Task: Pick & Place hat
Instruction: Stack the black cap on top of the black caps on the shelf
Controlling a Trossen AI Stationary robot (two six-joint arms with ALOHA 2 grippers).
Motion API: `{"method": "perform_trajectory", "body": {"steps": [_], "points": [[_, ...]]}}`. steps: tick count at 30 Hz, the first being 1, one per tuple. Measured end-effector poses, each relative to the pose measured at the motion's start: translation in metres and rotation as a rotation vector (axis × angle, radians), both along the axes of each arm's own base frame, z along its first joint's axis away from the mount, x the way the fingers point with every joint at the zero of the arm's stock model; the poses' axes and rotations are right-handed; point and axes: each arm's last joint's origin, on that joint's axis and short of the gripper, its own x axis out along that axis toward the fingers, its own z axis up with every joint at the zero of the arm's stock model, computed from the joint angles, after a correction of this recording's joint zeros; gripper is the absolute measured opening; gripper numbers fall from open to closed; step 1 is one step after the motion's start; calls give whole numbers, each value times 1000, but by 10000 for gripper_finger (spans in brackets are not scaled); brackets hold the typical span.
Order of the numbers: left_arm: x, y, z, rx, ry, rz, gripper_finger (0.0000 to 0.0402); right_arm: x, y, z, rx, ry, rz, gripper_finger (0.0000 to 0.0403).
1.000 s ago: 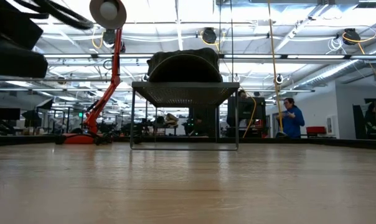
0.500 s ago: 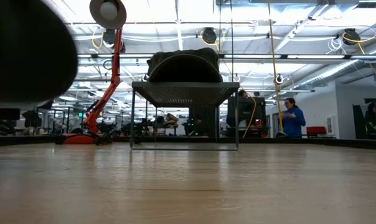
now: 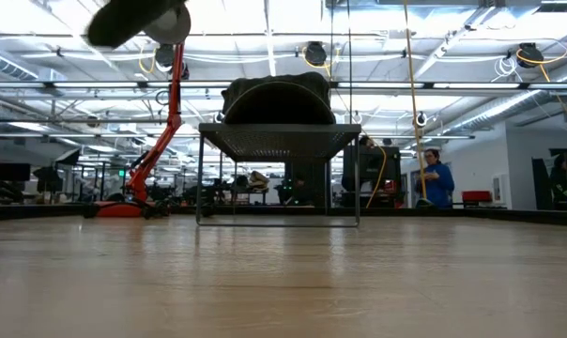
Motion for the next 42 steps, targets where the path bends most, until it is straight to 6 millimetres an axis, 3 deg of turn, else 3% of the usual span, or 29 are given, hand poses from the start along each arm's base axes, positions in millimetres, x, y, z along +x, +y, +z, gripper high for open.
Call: {"method": "perform_trajectory", "body": {"steps": [10, 21, 30, 42], "points": [[-19, 25, 57, 276, -168, -24, 8, 13, 2, 13, 47, -168, -3, 279], [-25, 42, 115, 577, -302, -145, 8, 55, 7, 1, 173, -196, -18, 279], [-22, 48, 131, 813, -347, -176, 8, 83, 8, -12, 378, -178, -122, 279], [7, 38, 138, 1230, -372, -112, 8, 102, 6, -17, 603, -266, -296, 279]]}}
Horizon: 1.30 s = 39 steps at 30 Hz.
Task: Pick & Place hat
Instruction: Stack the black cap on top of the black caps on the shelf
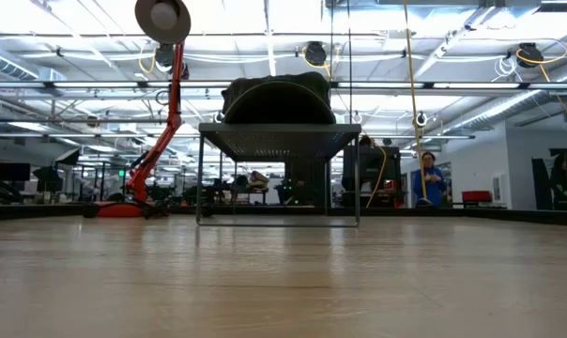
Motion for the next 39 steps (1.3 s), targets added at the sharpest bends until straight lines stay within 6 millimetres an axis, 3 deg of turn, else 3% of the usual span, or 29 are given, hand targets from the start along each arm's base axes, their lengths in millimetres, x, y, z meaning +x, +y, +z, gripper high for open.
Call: {"method": "perform_trajectory", "body": {"steps": [14, 26, 31, 39], "points": [[39, -2, -4, 200, -206, 86, 8, -6, -10, 25, 43, -260, -82, 279], [50, 9, -7, 169, -199, 60, 8, -9, -13, 32, 16, -342, -34, 272], [51, 11, -7, 168, -188, 67, 8, -9, -12, 33, 8, -353, -21, 219], [49, 9, -8, 147, -140, 128, 8, -13, -1, 34, -39, -350, 0, 82]]}}
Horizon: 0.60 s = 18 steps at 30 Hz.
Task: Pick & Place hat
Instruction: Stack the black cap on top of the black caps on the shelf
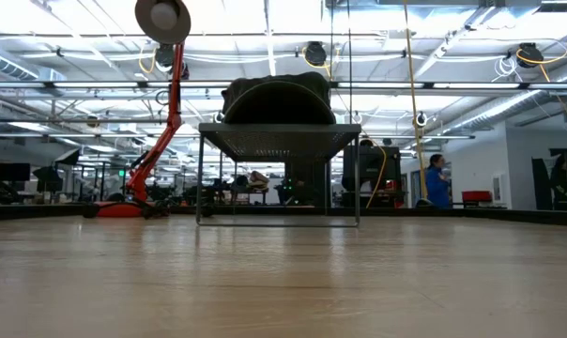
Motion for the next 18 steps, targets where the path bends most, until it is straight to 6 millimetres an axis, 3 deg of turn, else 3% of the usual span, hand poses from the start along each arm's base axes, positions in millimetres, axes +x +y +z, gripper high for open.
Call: {"method": "perform_trajectory", "body": {"steps": [4, 8, 12, 18], "points": [[-1, -1, 0, 5, -3, 1, 8, -7, 5, 5, -55, -9, 20, 19], [-1, -1, 0, -36, -17, -29, 11, -14, 6, 9, -86, -19, 35, 17], [-1, 0, 0, -133, -33, -62, 60, -27, 6, 16, -122, -7, 54, 12], [-6, 2, -1, -337, -13, -9, 149, -64, 1, 31, -197, 35, 69, 12]]}}
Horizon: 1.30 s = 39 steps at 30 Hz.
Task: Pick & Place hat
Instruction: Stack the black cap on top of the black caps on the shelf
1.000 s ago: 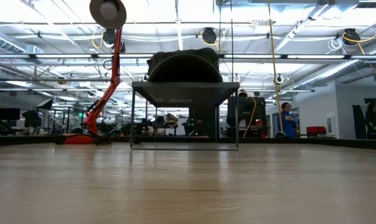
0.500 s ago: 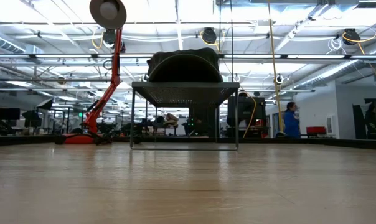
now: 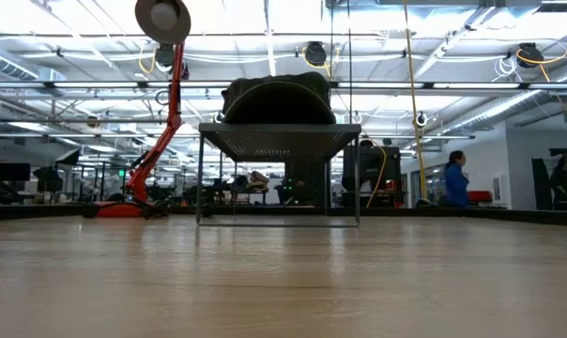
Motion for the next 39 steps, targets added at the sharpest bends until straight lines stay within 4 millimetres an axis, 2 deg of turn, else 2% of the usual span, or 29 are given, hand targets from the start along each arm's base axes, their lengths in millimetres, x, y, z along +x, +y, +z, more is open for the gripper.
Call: {"method": "perform_trajectory", "body": {"steps": [3, 7, 14, 19, 25, 32, 39], "points": [[0, -3, -5, -94, 67, 42, 187, -21, -3, 6, -25, 31, 26, 12], [2, -12, -18, -139, 211, 99, 221, -46, -9, 9, -36, 91, 19, 12], [4, -28, -39, -218, 320, 73, 249, -78, -18, 3, -24, 246, 123, 12], [1, -34, -42, -278, 296, 23, 254, -85, -22, -11, -14, 441, 242, 12], [-2, -39, -42, -295, 287, -4, 251, -92, -26, -15, 0, 666, 397, 12], [-4, -42, -42, -296, 287, -18, 257, -97, -28, -4, -2, 896, 412, 12], [-4, -42, -42, -301, 283, -20, 251, -89, -30, 0, -32, 1126, 347, 12]]}}
